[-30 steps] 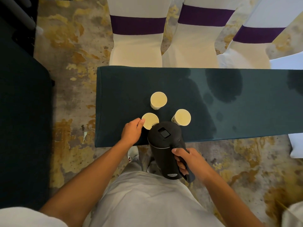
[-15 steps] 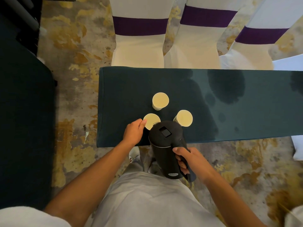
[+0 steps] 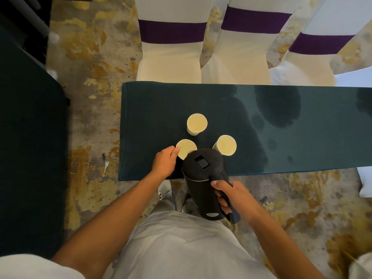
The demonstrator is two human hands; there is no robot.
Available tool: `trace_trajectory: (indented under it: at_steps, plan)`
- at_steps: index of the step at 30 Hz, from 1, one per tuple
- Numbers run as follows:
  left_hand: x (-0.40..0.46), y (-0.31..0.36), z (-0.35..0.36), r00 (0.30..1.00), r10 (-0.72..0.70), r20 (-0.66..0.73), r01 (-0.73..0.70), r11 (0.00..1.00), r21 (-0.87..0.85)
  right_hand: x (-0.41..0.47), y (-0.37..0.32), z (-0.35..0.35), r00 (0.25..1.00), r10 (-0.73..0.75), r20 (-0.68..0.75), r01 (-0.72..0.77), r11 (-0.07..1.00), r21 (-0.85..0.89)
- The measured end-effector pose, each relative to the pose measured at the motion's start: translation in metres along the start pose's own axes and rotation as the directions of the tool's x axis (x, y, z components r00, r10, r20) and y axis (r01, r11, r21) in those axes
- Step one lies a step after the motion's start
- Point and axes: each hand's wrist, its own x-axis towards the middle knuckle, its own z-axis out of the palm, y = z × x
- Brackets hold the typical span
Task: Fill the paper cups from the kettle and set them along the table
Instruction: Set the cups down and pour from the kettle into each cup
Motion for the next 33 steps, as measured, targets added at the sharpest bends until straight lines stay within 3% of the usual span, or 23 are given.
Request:
trace_trajectory:
  at_steps: [20,33]
  plan:
    - [-0.002,0.005,0.001,0.996,-0.078,0.04,0.083,0.986,-0.142,0.002,-0.002,0.001,0.998,0.045,-0.035,-0.045,0.999,-0.011]
    - [-0.002,0.005,0.003,0.997,-0.074,0.035,0.079,0.986,-0.148,0.008,-0.01,0.0,0.996,0.083,-0.029,-0.083,0.996,0.015]
